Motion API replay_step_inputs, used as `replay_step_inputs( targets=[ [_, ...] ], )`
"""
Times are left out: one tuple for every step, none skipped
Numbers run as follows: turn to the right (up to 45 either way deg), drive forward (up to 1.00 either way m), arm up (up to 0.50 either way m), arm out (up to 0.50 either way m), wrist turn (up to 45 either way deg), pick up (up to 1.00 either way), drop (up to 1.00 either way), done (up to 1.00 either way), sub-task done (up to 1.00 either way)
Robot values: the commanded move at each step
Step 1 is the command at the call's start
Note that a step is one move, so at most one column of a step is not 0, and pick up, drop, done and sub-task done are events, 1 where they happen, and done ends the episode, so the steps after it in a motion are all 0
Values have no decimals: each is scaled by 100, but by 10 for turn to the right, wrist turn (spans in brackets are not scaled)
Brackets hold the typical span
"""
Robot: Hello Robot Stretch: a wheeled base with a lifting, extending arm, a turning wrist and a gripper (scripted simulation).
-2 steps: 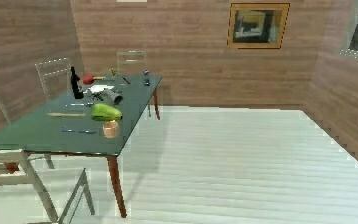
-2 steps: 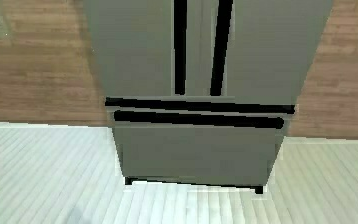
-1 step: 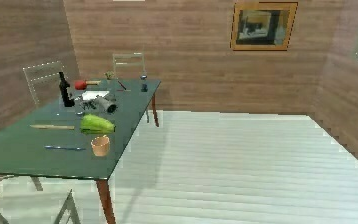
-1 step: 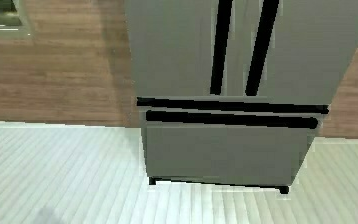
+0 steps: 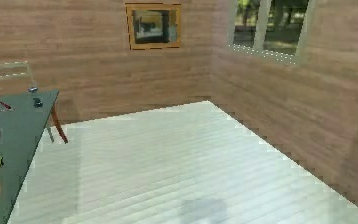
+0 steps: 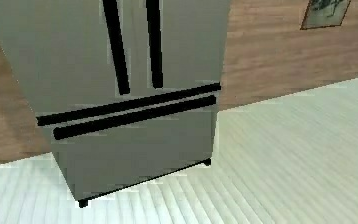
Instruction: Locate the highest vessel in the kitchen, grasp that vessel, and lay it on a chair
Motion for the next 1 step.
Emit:
replay_step_inputs(
  targets=[
    [0,70,0,0,0,0,0,0,0]
  ],
)
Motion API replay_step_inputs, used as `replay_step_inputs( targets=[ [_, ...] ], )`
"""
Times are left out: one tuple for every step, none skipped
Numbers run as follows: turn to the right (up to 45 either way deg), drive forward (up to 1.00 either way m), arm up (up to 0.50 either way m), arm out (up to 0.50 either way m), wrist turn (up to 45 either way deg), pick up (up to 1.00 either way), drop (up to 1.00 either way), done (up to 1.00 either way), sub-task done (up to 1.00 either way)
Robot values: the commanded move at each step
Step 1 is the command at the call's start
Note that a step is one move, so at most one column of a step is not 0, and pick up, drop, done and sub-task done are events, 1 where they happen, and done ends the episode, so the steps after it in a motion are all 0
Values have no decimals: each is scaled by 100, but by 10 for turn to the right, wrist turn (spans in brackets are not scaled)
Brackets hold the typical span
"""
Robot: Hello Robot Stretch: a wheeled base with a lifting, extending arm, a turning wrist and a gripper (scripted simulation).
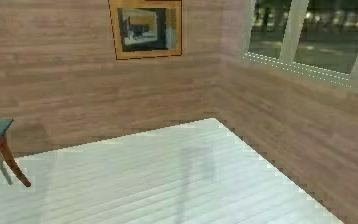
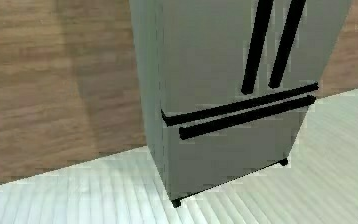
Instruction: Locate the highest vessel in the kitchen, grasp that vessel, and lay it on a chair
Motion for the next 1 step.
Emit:
replay_step_inputs(
  targets=[
    [-450,0,0,0,0,0,0,0,0]
  ],
)
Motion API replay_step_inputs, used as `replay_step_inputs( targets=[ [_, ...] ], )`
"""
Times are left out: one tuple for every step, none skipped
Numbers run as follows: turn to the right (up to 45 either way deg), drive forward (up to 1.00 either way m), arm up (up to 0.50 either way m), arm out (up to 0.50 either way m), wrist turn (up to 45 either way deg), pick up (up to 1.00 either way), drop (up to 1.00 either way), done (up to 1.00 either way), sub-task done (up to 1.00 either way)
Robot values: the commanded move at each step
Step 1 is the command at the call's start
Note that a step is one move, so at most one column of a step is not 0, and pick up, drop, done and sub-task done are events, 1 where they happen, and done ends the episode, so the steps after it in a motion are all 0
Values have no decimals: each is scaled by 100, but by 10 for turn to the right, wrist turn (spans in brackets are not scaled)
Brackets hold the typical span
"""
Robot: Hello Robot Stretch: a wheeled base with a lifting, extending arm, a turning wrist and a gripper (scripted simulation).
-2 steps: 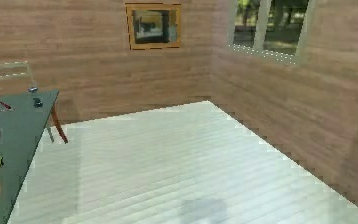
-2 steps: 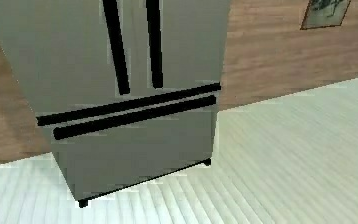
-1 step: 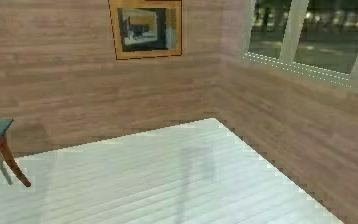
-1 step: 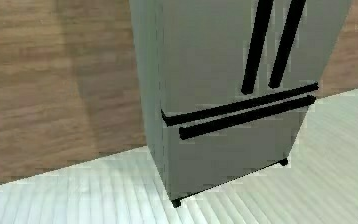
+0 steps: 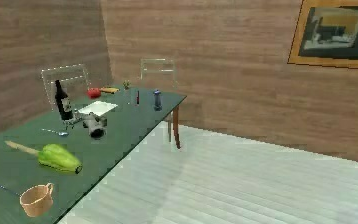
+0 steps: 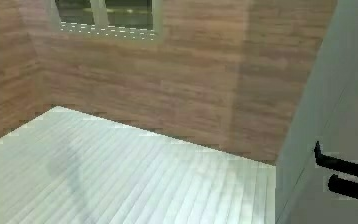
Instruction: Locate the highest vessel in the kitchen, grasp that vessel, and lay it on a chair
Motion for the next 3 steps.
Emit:
replay_step_inputs(
  targets=[
    [-450,0,0,0,0,0,0,0,0],
    [-450,0,0,0,0,0,0,0,0],
    [-300,0,0,0,0,0,0,0,0]
  ],
)
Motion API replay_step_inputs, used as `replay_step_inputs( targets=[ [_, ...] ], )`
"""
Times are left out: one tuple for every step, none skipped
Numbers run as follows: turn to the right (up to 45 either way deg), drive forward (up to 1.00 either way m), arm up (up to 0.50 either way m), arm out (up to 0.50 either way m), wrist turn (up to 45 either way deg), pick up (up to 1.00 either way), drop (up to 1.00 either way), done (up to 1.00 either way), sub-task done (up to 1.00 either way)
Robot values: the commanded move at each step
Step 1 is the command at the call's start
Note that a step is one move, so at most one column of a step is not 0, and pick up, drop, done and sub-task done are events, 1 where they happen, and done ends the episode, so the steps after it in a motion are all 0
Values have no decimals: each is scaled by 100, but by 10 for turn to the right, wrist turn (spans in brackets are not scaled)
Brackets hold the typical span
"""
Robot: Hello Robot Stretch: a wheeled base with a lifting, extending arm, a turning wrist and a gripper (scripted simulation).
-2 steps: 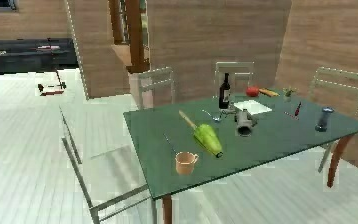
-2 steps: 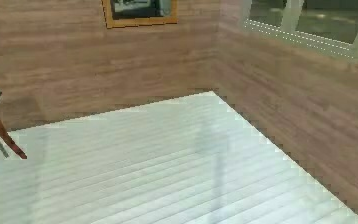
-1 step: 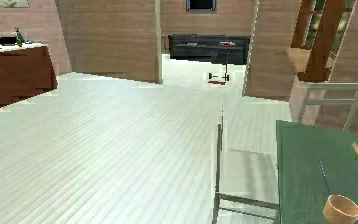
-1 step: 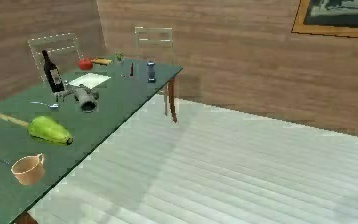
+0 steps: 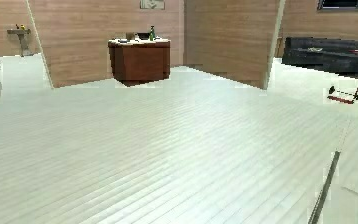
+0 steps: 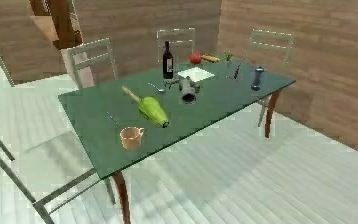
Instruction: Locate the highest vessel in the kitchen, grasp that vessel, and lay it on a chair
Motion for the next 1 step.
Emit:
replay_step_inputs(
  targets=[
    [0,100,0,0,0,0,0,0,0]
  ],
)
